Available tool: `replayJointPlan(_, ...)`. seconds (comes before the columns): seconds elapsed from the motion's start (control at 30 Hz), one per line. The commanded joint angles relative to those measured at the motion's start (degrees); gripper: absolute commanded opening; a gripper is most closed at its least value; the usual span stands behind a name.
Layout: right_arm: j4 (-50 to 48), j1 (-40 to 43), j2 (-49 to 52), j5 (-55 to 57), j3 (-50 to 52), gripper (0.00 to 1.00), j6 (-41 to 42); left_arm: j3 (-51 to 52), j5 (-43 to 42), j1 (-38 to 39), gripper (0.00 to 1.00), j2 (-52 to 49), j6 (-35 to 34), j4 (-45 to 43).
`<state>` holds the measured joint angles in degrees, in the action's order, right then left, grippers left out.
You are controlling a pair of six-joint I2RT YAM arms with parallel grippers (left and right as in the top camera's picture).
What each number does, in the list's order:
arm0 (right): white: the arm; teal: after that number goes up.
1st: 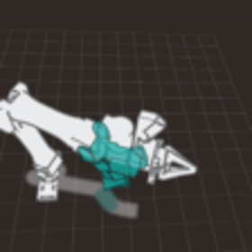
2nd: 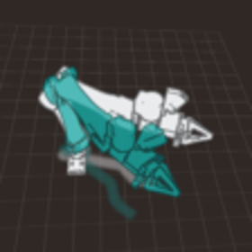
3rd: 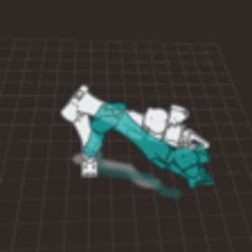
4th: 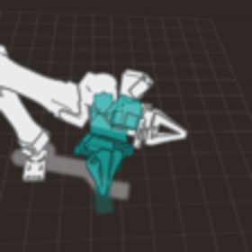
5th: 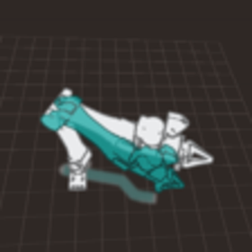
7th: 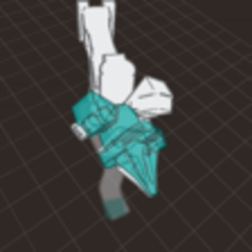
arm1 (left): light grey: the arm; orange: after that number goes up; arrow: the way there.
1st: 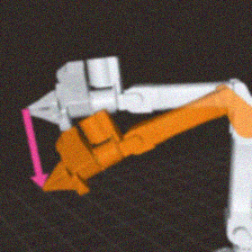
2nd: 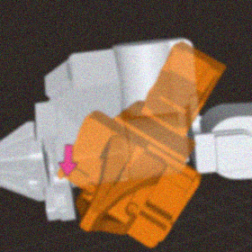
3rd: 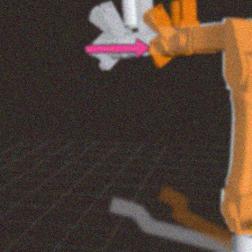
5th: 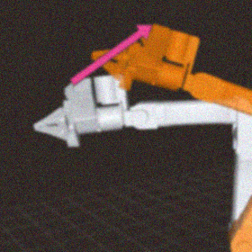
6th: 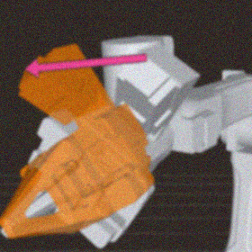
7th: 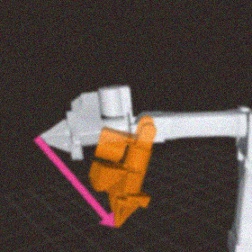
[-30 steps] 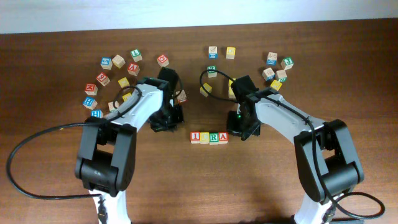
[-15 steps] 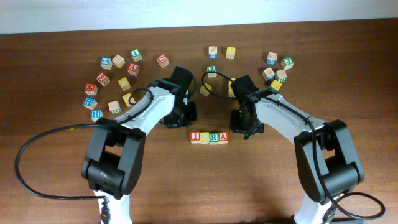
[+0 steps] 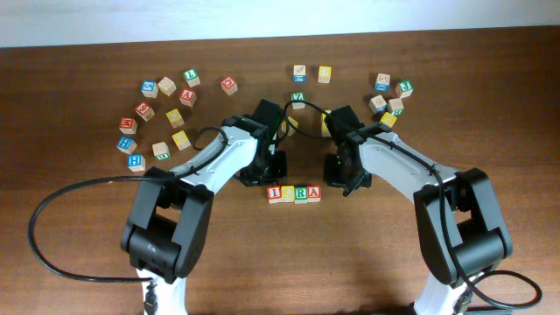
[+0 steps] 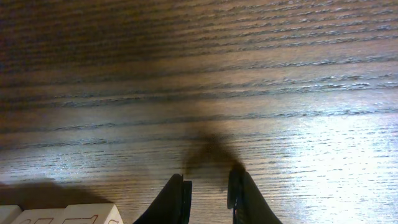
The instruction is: Spell out ICRA
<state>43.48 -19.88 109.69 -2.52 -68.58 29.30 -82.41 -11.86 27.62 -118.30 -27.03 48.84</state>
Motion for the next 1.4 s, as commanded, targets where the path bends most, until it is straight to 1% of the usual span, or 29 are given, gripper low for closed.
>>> replayJointPlan(0.0,0.2,-0.3,0.8,1.7,0.5,0.15,-0.5,-0.9,-1.0,-0.2,0.0,-0.4,-0.3,0.7)
replayJointPlan(0.3,0.2,-0.3,0.8,1.5,0.5,0.15,-0.5,-0.9,-1.4,0.1,0.0,-0.4,-0.3,-0.2)
replayJointPlan(0.5,0.2,-0.3,0.8,1.5,0.5,0.15,-0.5,-0.9,-2.6,0.0,0.0,-0.4,-0.3,-3.7)
replayJointPlan(0.6,0.1,-0.3,0.8,1.5,0.5,0.15,-0.4,-0.9,-4.5,0.2,0.0,-0.4,-0.3,-3.7)
replayJointPlan(0.77,0.0,-0.3,0.8,1.3,0.5,0.15,-0.3,-0.9,-4.5,1.6,0.0,-0.4,-0.3,-3.6)
replayJointPlan(1.3,0.0,-0.3,0.8,1.3,0.5,0.15,-0.3,-0.9,-4.5,2.0,0.0,-0.4,-0.3,-1.8)
replayJointPlan(1.37,0.0,-0.3,0.8,1.3,0.5,0.15,-0.3,-0.9,-4.8,2.0,0.0,-0.4,0.9,-1.8)
